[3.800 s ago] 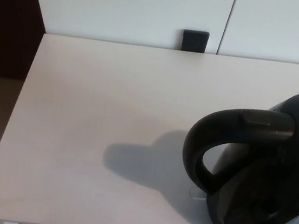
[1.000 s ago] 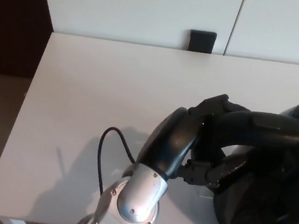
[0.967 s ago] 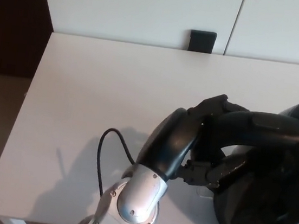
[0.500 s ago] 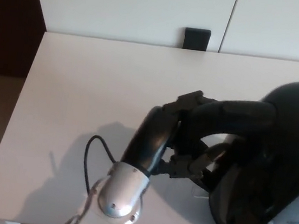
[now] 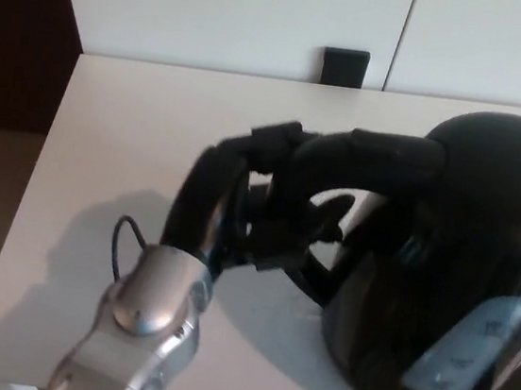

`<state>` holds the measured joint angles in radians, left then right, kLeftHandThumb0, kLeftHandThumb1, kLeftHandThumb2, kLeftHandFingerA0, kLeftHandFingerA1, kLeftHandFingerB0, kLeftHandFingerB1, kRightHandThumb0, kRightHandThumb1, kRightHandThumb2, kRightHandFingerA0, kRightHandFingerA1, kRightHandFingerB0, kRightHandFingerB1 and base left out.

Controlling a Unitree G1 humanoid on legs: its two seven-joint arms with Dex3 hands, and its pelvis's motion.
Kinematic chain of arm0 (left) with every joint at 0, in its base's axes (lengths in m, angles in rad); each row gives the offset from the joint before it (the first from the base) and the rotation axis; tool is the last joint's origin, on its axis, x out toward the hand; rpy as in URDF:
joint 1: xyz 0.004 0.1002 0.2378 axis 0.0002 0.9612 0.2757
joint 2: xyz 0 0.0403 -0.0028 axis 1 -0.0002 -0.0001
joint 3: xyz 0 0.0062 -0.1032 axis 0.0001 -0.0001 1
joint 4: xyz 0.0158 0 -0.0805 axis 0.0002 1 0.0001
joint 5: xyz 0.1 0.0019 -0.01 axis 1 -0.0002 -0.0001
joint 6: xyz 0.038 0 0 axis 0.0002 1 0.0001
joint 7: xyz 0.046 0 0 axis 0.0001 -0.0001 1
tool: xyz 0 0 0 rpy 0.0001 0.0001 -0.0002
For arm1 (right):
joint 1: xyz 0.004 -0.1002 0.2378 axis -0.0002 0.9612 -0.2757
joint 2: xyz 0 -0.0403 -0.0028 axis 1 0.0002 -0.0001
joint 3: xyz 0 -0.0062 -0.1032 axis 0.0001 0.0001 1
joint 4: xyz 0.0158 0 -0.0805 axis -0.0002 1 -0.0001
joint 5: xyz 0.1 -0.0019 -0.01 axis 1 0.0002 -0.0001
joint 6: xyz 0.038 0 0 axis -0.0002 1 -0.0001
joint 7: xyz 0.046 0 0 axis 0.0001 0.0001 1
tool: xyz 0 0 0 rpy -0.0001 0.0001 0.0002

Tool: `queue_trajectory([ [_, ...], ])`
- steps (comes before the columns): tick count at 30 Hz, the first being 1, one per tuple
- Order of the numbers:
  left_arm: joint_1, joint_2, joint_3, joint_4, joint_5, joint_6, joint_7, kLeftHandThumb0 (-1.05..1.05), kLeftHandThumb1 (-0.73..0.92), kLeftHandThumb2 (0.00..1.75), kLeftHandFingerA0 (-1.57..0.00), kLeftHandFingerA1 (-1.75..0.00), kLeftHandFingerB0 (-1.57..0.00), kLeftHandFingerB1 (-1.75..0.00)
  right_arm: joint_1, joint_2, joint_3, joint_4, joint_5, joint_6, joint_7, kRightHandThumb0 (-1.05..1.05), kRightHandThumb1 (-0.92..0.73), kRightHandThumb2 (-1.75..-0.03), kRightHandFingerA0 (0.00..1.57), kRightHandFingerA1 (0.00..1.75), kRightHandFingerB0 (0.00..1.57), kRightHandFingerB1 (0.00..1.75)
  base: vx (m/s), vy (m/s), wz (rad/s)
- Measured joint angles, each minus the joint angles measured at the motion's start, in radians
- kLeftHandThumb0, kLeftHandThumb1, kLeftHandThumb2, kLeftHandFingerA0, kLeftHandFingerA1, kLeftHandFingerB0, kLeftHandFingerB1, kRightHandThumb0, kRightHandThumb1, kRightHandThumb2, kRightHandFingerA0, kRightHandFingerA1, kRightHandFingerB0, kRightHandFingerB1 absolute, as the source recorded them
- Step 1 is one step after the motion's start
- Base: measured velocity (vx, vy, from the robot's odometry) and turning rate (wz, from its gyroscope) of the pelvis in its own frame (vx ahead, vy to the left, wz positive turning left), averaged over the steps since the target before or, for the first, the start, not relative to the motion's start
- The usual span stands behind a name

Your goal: The robot walk towards a table in front and uses its left hand to pick up the pot from the base and places it on the table

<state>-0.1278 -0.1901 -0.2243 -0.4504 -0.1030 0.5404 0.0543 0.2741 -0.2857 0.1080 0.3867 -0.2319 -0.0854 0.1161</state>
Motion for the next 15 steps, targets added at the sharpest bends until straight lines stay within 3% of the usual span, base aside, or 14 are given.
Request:
queue_trajectory([
  [10,-0.122,-0.024,0.176,-0.107,-0.136,0.104,0.011,-0.14,0.81,0.64,-1.06,-1.30,-0.85,-0.79,0.010,-0.002,0.004,0.009,-0.003,-0.003,0.000,-0.44,-0.50,-0.84,0.43,0.56,0.39,0.52,0.00,0.000,0.00],
  [11,-0.134,-0.029,0.193,-0.116,-0.150,0.115,0.012,-0.16,0.82,0.64,-1.03,-1.39,-0.83,-0.84,0.010,-0.003,0.004,0.012,-0.004,-0.005,0.000,-0.45,-0.50,-0.84,0.44,0.57,0.39,0.52,0.00,0.000,0.00],
  [15,-0.175,-0.040,0.277,-0.148,-0.205,0.161,0.021,-0.16,0.84,0.67,-1.04,-1.40,-0.82,-0.83,0.010,-0.004,0.005,0.033,-0.006,-0.017,-0.001,-0.43,-0.49,-0.84,0.45,0.57,0.38,0.52,0.00,0.000,0.00],
])
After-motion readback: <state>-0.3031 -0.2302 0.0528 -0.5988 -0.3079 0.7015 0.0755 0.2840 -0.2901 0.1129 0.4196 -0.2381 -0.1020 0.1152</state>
